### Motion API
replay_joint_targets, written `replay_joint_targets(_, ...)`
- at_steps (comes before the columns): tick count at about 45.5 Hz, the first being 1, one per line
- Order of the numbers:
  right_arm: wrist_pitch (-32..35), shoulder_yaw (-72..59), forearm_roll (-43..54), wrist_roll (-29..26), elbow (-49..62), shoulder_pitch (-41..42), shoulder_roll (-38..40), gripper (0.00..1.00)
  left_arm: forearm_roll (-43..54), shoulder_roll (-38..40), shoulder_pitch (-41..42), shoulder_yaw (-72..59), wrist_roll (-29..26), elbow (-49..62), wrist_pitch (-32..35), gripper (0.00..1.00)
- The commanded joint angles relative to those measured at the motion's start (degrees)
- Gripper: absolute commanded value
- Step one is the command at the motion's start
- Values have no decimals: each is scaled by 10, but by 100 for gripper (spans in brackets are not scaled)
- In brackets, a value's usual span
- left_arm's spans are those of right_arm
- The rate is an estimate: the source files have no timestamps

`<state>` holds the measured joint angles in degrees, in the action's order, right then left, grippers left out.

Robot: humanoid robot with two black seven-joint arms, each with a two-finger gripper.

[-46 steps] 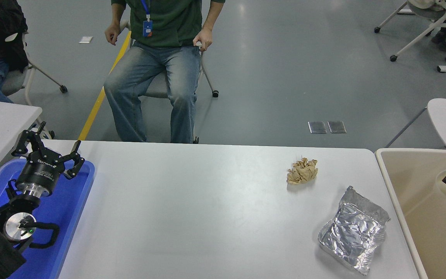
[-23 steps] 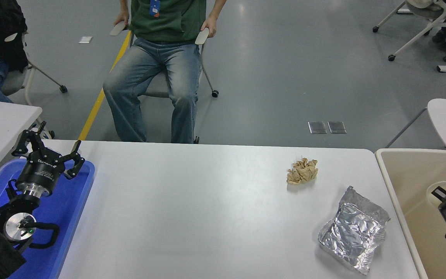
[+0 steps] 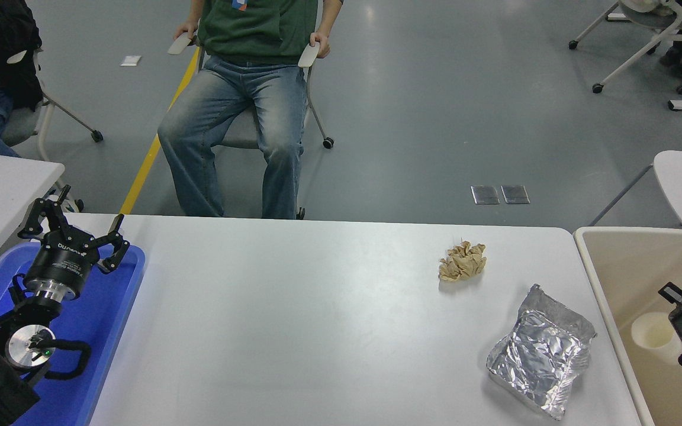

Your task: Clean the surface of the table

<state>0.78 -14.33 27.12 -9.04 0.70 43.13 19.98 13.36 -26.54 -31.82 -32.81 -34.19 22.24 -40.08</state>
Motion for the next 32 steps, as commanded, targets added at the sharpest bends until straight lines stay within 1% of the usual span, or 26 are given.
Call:
replay_joint_targets(1,-1,2,-8,0,-1,4,8,99,0,0,0,0,0,0,0,100)
replay_joint_targets(8,2,-1,-40,0,-6,6,18,99,0,0,0,-1,0,0,0,100)
replay_joint_targets(17,4,-1,-41,1,-19,7,35,99,0,0,0,0,0,0,0,100)
replay_joint_targets(20,5,1,-41,3,-28,13,52,99,0,0,0,0,0,0,0,100)
replay_joint_targets(25,2,11,-43,6,-67,30,85,99,0,0,0,0,0,0,0,100)
replay_joint_targets(32,2,88,-43,7,-160,47,146,99,0,0,0,-1,0,0,0,100)
